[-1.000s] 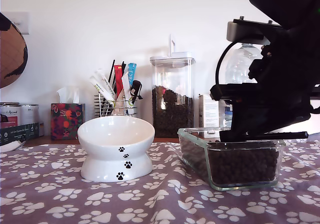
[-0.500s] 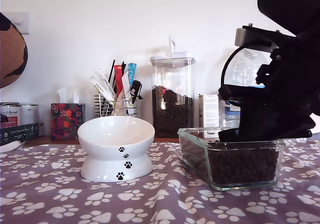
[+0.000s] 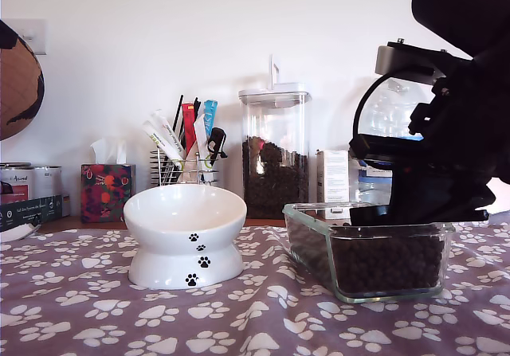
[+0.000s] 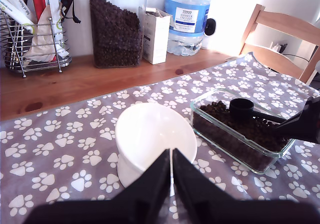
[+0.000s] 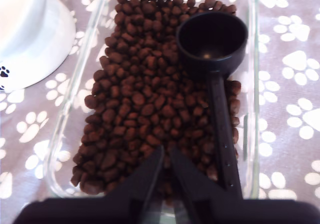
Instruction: Measure one spoon of cat food and pour it into the food bowl
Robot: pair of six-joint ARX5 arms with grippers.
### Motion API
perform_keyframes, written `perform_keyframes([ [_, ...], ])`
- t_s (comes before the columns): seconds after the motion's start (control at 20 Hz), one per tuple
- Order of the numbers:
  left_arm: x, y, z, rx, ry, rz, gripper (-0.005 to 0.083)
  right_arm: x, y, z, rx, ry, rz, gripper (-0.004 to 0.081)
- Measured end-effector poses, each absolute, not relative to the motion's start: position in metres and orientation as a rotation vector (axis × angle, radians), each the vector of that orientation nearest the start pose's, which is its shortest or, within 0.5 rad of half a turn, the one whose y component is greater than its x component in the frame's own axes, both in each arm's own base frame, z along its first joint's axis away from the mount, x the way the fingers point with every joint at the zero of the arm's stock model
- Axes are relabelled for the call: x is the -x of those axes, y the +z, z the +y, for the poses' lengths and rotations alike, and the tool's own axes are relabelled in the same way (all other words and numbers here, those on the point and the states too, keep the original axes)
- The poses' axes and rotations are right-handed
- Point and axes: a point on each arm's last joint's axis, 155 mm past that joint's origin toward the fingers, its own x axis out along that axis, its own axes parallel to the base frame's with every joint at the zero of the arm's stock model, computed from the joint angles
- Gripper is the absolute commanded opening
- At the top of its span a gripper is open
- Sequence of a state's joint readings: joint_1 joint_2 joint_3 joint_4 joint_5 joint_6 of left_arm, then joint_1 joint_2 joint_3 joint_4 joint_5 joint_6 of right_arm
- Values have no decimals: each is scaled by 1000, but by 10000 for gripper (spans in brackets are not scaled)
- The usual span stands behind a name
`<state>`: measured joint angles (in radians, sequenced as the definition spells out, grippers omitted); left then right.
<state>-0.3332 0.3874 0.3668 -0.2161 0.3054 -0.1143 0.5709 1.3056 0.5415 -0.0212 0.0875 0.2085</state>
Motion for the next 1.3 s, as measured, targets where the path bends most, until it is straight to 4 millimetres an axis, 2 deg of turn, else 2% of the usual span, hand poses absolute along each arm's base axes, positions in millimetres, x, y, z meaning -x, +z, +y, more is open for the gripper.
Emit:
perform_keyframes([
  [0.25,-226,201,-137,106,-621,277,-19,-306,65,179,51,384,769,-4],
  [0.4,-226,201,-137,106,-621,277,-19,-303,65,184,39,418,780,0],
  [0.6,-226,201,-137,107,-621,277,-19,-302,69,185,71,438,763,111],
  [0.9,-226,201,-137,106,-621,277,-19,-300,131,179,84,463,582,125],
  [1.2,-226,201,-137,106,-621,277,-19,-301,172,165,100,421,428,121],
  [1.3,-226,201,-137,106,-621,277,-19,-296,179,162,75,427,358,121],
])
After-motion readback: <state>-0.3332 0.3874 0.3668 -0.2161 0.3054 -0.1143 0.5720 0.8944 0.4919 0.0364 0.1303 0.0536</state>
